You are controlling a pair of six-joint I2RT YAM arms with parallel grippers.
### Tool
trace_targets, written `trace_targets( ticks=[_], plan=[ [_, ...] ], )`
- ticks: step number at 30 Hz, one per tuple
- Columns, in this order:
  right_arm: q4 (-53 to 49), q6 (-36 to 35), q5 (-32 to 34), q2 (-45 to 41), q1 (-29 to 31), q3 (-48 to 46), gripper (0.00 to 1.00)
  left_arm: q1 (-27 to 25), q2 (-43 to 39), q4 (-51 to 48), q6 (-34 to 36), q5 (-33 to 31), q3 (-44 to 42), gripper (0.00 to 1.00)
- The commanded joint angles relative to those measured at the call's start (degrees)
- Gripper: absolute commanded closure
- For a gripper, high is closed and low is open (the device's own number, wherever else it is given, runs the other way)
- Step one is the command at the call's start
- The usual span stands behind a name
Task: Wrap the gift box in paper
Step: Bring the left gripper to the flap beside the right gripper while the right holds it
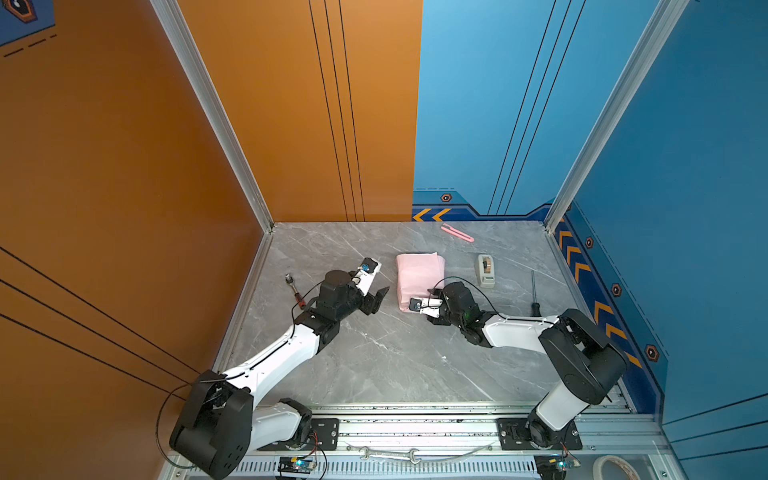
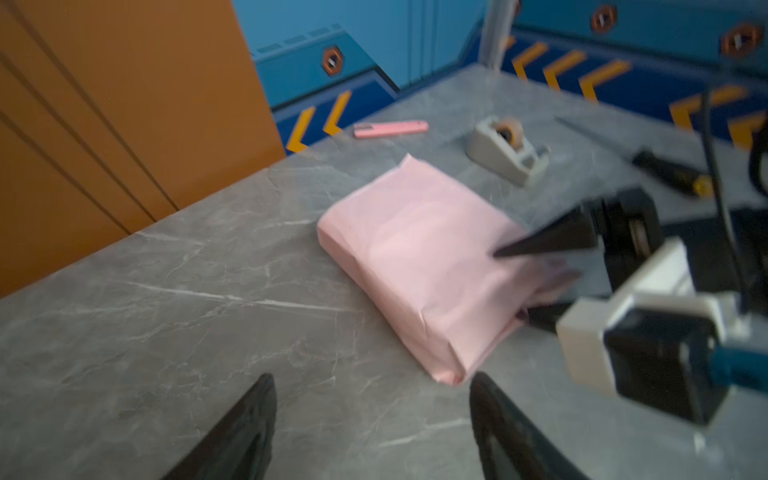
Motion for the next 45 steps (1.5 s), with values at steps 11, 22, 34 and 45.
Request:
trace_targets(
  ticks=[11, 22, 34, 45],
  plan=[
    [-4.4, -1.9, -2.8, 0.0, -0.3, -0.9, 0.45, -0.7, 15.2, -7.1, 41.8, 17.7, 8.7, 0.19],
    [-4.1, -3.4, -2.8, -0.8, -0.4, -1.7, 0.46, -4.9, 27.3, 16.5, 36.3, 16.5, 6.4, 0.16],
    [-4.0, -4.8, -4.4, -1.2, -1.7, -2.1, 0.47, -7.9, 29.2, 18.2, 31.1, 7.7, 2.8, 0.15],
    [-3.7, -5.6, -5.9, -1.4, -2.3, -2.6, 0.47, -11.3, 31.2, 22.0, 26.7, 1.0, 1.0, 0.15]
  ],
)
